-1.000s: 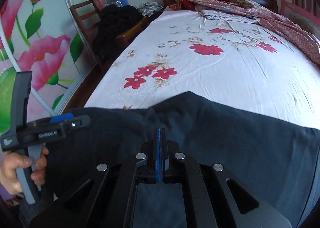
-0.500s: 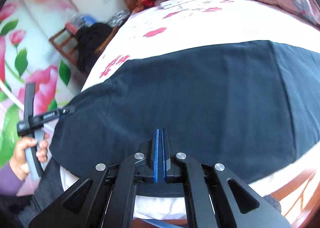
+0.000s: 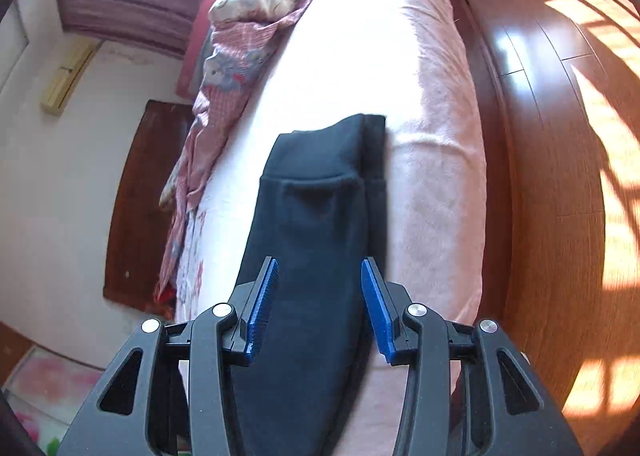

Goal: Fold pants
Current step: 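Lift the leg cuff with the right gripper and fold it toward the waistband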

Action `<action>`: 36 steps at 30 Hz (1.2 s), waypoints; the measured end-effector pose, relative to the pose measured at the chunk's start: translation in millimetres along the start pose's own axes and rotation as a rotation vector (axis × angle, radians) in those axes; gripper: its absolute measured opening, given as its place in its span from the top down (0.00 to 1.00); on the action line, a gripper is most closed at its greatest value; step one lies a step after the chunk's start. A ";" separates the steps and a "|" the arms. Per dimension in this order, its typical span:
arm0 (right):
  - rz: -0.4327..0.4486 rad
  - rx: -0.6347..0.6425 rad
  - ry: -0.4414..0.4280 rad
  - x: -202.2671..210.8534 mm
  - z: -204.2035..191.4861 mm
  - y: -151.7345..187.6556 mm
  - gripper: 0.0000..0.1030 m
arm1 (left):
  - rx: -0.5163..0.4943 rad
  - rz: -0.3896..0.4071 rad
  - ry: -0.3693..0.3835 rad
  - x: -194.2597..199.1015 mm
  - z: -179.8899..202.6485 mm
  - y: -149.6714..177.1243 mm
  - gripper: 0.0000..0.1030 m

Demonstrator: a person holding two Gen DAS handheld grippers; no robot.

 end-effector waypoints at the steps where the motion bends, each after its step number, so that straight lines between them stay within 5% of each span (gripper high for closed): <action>1: 0.013 -0.024 -0.003 -2.1 4.6 -8.4 0.58 | -0.028 -0.008 0.009 1.6 11.3 5.9 0.06; 10: -0.005 -0.051 0.045 -33.8 30.9 -24.3 0.59 | -0.148 -0.118 0.030 -6.5 59.2 41.9 0.06; 12: -0.005 -0.004 0.069 -35.3 30.0 -23.3 0.83 | -0.149 -0.132 0.028 -9.3 59.3 42.9 0.06; 15: -0.016 0.068 0.115 -33.0 21.7 -22.4 0.91 | -0.135 -0.156 0.029 -14.0 57.3 44.2 0.06; 19: -0.011 0.257 0.193 -29.0 -14.1 -25.6 0.92 | -0.117 -0.174 0.023 -18.4 52.0 47.2 0.06; 22: -0.027 0.553 0.276 -29.9 -66.9 -12.7 0.92 | -0.087 -0.169 0.026 -18.0 43.9 42.8 0.06; 26: -0.045 0.995 0.293 -31.1 -155.2 49.2 0.92 | -0.039 -0.162 0.026 -18.2 31.0 37.5 0.05; 30: -0.067 1.422 0.267 -23.9 -208.8 157.6 0.92 | 0.003 -0.180 0.029 -22.8 20.9 38.9 0.05; 33: -0.127 1.688 0.240 -19.6 -203.7 251.0 0.92 | 0.021 -0.182 0.034 -23.5 15.5 38.9 0.05; 36: -0.271 1.975 0.272 -31.0 -152.1 338.0 0.92 | 0.037 -0.184 0.039 -25.2 10.3 37.8 0.05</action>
Point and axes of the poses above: each gripper's, at about its wrist camera, not at the fingertips, and x roughly against the way its jaws point, z to its right, y to its underside, the point moved 10 cm from there along -x, roughly the way its jaws point, and after that the axes turned 8 degrees about -y, right-handed, at the moved point
